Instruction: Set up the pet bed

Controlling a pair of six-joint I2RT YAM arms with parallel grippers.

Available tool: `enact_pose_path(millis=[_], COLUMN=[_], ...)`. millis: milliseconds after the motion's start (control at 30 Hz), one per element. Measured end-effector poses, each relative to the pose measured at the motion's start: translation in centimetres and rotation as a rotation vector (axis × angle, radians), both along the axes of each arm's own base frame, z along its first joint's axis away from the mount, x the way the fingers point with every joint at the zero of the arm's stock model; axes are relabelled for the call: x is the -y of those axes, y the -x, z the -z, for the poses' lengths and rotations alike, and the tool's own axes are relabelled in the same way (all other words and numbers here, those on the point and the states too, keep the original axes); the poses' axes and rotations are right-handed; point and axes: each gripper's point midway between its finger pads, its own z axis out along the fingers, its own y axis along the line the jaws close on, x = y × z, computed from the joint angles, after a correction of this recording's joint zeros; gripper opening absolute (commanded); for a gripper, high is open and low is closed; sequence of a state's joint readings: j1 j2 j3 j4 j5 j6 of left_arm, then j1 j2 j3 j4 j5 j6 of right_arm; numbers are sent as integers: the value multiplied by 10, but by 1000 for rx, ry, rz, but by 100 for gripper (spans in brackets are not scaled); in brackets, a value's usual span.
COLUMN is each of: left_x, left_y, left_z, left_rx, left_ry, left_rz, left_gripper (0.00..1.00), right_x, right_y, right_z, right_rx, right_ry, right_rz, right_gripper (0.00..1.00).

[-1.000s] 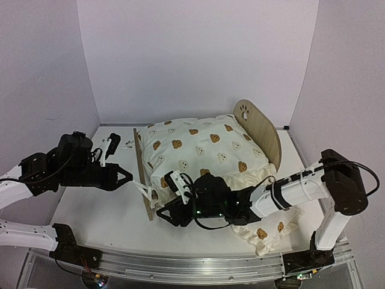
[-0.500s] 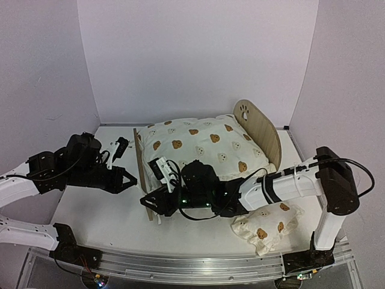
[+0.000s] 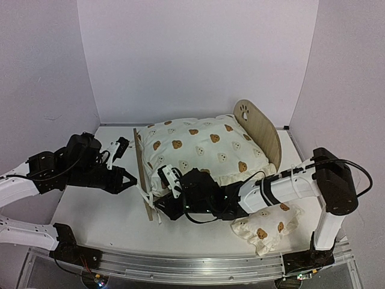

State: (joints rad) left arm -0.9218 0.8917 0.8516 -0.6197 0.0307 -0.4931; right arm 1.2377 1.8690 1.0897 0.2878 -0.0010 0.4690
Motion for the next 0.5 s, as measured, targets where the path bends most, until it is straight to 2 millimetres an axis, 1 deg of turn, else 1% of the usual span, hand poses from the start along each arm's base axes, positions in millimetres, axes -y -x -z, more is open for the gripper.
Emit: enact_pose_path(millis=[67,200,500], left_x=[0,1,1], left_y=[0,-1,-1], left_z=[1,3,4], left_rx=[-1,-7,-9], left_ry=[-2,-9,-12], left_rz=[0,1,1], left_gripper=[0,0,0], right_x=[2,4,-13], right_y=[-3,-9,-13], right_z=[0,1,3], right_rx=[22,79,172], right_ry=[10,34,-25], right_rz=[12,17,-23], right_gripper=[25,23,22])
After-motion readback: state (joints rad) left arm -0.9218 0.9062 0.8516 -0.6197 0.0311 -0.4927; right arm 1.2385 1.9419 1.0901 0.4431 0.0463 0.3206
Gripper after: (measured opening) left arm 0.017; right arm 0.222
